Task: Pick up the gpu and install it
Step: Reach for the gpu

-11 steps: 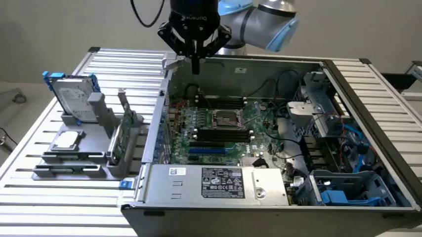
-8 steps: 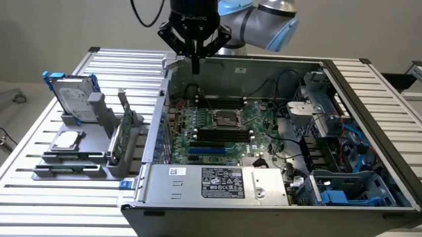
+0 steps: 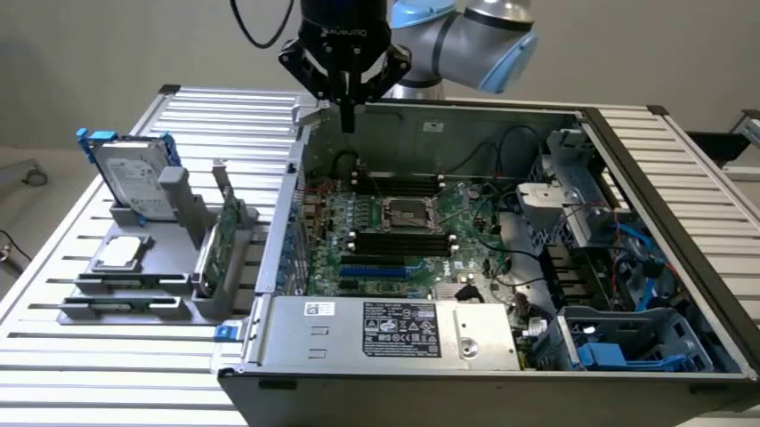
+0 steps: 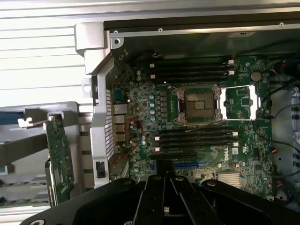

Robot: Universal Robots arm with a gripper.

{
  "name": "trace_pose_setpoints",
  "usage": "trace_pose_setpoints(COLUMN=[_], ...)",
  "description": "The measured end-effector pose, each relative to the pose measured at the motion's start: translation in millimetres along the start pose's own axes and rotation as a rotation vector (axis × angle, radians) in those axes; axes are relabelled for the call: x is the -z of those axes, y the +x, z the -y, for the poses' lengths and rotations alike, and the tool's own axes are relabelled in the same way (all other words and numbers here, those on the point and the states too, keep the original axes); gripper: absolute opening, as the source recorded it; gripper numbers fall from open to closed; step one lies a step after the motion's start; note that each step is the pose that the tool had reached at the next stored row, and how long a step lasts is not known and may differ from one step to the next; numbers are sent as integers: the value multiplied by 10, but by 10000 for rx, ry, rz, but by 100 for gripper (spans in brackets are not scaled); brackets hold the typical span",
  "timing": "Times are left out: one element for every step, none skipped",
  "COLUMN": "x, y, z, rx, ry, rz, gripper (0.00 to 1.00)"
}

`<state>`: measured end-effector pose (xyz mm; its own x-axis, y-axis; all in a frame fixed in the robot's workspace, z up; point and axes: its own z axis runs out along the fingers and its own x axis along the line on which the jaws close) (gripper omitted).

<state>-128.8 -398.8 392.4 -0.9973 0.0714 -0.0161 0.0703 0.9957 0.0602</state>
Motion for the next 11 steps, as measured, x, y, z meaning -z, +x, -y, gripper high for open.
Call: trace_pose_setpoints(x=[-1, -3, -5, -8, -11, -16, -19, -23, -26, -30, -34], y=[45, 90, 135, 179, 224, 274, 317, 363, 408, 453, 498], z=[3, 6, 10, 13, 17, 20, 23, 27, 30, 34, 37], rx=[-1, -2, -3, -3, -6, -9, -10, -12, -15, -19, -20], ry=[-3, -2, -1, 1, 4, 6, 10, 15, 20, 25, 28], rz=[-10, -20, -36, -63, -96, -132, -170, -212, -253, -293, -333], gripper=[11, 11, 11, 11, 11, 11, 11, 11, 11, 11, 11])
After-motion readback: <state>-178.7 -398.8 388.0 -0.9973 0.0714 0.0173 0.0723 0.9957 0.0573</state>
